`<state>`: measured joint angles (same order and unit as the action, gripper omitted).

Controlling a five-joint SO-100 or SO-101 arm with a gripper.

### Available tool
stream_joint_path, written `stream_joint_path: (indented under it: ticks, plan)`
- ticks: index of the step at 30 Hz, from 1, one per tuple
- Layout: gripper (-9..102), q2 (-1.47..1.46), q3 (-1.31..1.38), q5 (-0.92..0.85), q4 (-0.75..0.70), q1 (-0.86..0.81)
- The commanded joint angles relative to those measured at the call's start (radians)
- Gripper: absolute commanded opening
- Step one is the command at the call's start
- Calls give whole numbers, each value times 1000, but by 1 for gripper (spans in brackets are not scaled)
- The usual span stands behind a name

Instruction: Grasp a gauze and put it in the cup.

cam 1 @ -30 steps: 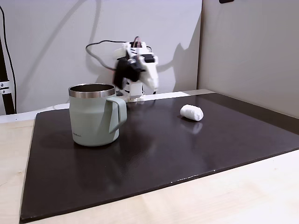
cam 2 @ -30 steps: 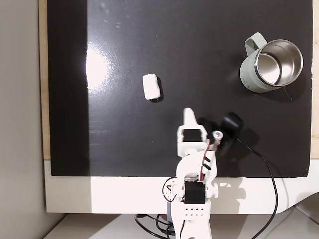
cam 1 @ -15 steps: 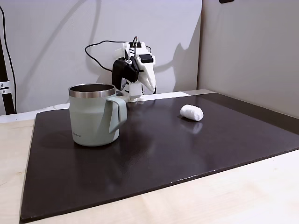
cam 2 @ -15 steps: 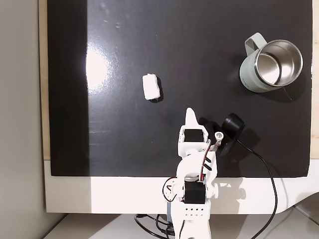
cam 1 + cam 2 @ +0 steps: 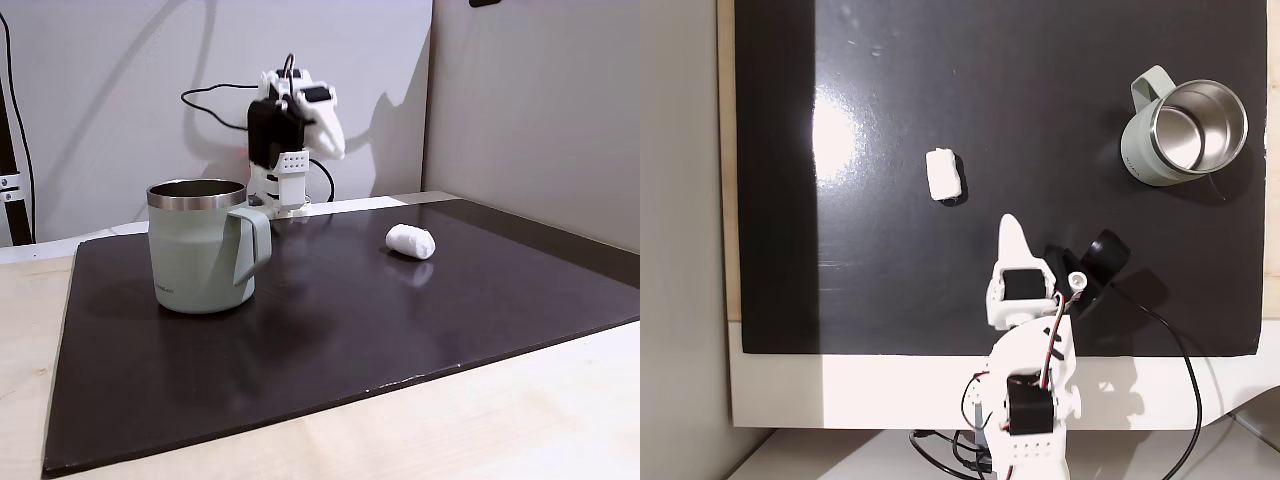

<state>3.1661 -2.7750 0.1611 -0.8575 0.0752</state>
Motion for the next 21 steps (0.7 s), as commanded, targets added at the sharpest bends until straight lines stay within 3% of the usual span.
stream_joint_path:
  ticks: [1, 6, 14, 21]
  plan:
    - [4, 6, 107, 71, -9, 32]
    - [8, -74, 196, 184, -21, 61]
    - [12, -433, 522, 345, -98, 71]
    - [22, -704, 775, 523, -179, 78]
